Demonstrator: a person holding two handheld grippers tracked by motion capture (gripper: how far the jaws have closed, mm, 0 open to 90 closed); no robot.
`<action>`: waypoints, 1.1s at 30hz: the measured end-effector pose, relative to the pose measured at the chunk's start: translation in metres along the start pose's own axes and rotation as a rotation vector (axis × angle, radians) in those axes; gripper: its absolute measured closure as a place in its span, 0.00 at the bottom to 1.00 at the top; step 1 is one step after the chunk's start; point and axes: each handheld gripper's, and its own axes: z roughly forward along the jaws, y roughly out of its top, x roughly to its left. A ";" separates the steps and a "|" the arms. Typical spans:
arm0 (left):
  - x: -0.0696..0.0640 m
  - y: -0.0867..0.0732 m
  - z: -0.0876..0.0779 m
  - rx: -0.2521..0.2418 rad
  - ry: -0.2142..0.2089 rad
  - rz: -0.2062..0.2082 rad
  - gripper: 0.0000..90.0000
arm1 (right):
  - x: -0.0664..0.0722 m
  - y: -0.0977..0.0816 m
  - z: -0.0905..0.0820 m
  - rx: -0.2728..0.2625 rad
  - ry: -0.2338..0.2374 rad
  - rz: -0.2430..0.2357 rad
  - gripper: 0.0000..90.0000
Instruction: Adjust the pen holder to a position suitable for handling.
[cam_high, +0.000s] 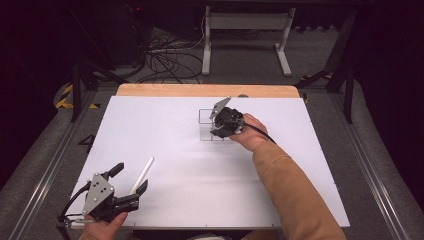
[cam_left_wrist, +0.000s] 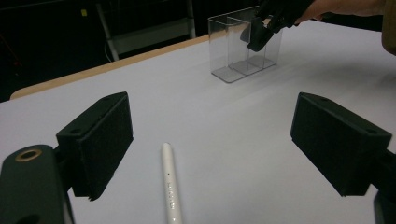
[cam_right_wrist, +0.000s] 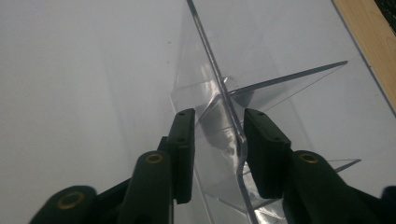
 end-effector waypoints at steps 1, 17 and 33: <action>0.000 0.000 0.000 0.000 0.000 0.000 0.15 | 0.000 0.000 -0.001 0.005 0.005 -0.005 0.79; -0.001 0.000 -0.001 0.001 -0.001 0.003 0.15 | 0.011 0.005 -0.027 -0.033 0.072 -0.088 0.97; 0.001 0.002 -0.002 0.007 0.016 -0.008 0.15 | 0.071 0.020 -0.053 -0.017 0.225 -0.202 0.96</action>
